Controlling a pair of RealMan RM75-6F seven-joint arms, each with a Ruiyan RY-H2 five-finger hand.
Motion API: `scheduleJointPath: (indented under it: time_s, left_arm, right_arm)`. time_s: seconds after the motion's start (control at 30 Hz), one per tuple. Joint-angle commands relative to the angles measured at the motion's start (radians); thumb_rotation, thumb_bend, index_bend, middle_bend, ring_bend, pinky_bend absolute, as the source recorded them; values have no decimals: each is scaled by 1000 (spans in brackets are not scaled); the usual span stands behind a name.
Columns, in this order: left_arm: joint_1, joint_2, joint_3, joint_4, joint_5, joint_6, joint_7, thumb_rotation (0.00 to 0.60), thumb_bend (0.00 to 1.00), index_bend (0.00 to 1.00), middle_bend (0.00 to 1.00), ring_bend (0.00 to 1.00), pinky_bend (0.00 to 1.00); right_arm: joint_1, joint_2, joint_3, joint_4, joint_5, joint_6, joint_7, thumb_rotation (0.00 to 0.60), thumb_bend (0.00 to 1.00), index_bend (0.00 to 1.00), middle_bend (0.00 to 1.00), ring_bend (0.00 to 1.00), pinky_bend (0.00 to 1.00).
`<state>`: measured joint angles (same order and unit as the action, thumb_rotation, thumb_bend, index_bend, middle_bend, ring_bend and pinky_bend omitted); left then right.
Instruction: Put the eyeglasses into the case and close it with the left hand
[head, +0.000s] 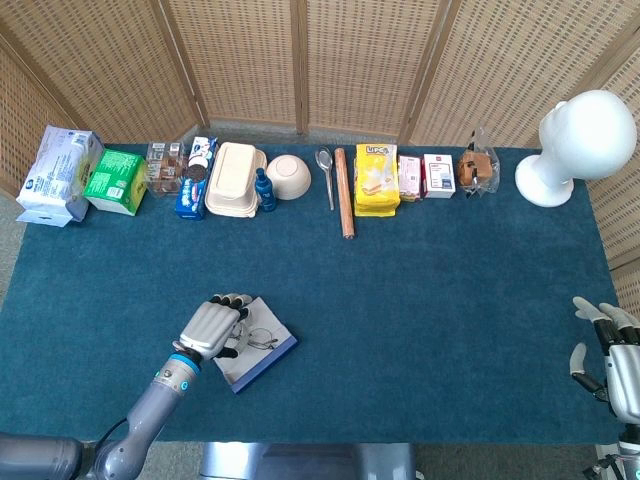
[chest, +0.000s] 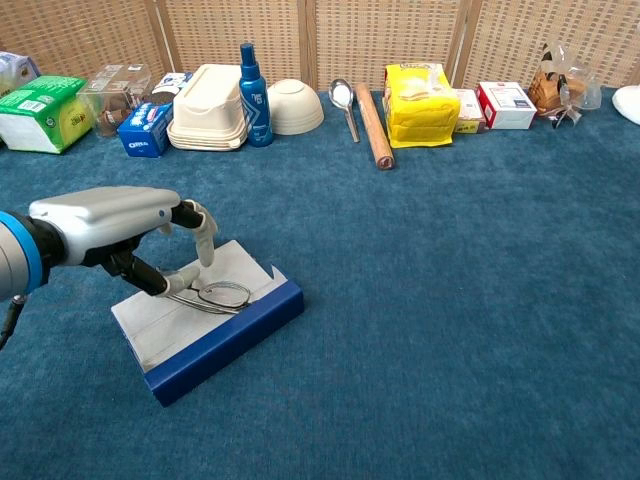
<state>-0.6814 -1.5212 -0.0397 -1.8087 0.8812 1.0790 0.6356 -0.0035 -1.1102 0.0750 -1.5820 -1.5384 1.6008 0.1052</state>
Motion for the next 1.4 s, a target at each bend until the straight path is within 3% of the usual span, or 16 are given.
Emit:
scheduleJointPath:
  time_s: [0.03, 0.17, 0.37, 0.87, 1.4]
  left_arm:
    - [-16, 84, -35, -32, -32, -68, -65, 402, 451, 344, 203, 176, 201]
    - [-56, 192, -85, -38, -111, -225, -178, 303, 446, 303, 203, 189, 225]
    - [-86, 219, -100, 2, -119, -347, -288, 288, 444, 288, 211, 224, 265]
    - [-111, 204, -39, 24, -62, -368, -342, 287, 444, 295, 269, 302, 258]
    - [-116, 204, 34, -3, -42, -336, -337, 282, 444, 298, 273, 293, 238]
  right_arm:
    - [2, 0, 0, -4, -2, -2, -9, 504, 677, 174, 310, 175, 195]
    - [6, -5, 0, -12, 2, -10, -32, 503, 676, 174, 310, 175, 195]
    - [8, -8, 2, -22, 5, -13, -48, 503, 676, 175, 310, 175, 195]
    - [0, -13, 1, -24, 9, -5, -52, 505, 677, 174, 310, 175, 195]
    - [-3, -14, -2, -23, 0, 2, -45, 502, 676, 174, 310, 175, 195]
